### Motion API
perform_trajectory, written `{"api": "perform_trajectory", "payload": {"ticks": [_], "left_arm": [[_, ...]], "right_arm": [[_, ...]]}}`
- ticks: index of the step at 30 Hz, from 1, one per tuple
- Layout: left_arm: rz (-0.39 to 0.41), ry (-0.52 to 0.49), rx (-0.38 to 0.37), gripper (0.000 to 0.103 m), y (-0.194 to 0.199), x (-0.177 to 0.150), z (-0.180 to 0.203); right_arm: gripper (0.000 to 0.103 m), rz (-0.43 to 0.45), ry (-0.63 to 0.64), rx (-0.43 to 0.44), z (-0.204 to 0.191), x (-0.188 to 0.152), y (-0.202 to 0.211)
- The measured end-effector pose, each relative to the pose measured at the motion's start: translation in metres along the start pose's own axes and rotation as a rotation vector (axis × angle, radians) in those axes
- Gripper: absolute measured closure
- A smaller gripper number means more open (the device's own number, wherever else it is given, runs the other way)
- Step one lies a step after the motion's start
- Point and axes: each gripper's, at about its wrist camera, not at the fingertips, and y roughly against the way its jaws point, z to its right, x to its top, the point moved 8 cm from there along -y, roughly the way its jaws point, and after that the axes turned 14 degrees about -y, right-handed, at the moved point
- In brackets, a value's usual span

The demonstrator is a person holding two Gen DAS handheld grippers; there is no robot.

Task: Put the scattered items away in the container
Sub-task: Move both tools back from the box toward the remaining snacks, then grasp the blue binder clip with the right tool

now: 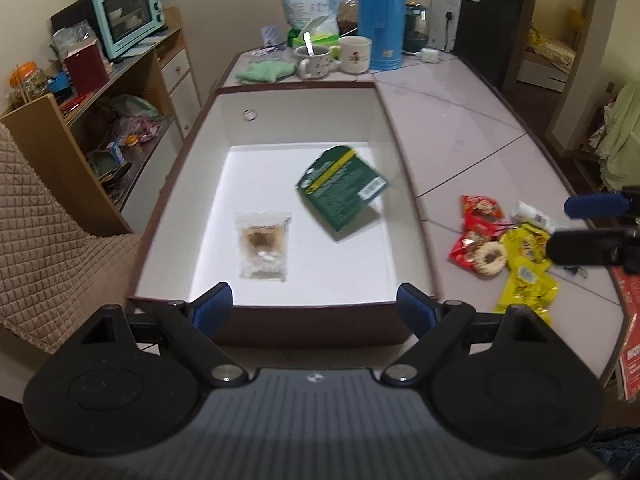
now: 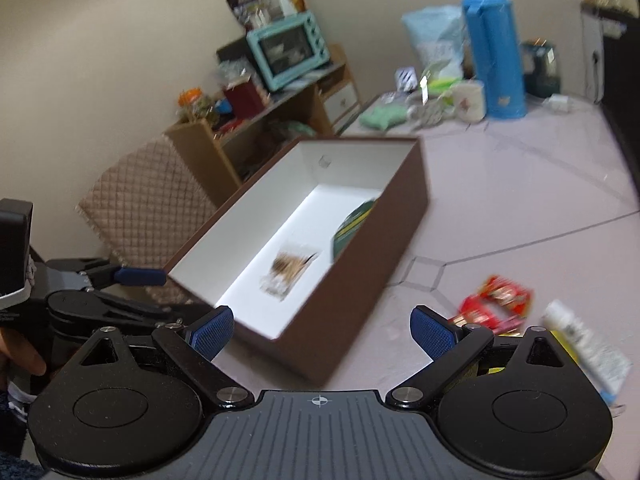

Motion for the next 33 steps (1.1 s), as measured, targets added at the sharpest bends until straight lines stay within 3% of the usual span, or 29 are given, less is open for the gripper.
{"api": "perform_trajectory", "payload": {"ticks": [6,9,22,33], "left_arm": [[0.032,-0.034,-0.043,0.016,0.001,0.016,0.041],[0.043,-0.053,-0.070,0.016,-0.003,0.023,0.065],[0.026,-0.120,-0.143,0.016,-0.023,0.036,0.144],[-0.015,-0.129,-0.153,0.016,-0.034,0.033,0.173]], "right_arm": [[0.006,0.146,-0.029,-0.006,0.040,0.016,0.051],[0.006,0.170,-0.074,0.011,0.065,0.017,0.074],[0.006,0.154,-0.241,-0.074,0.161,0.003,0.128],[0.006,0.024,-0.423,-0.124,0.228,-0.019,0.105]]}}
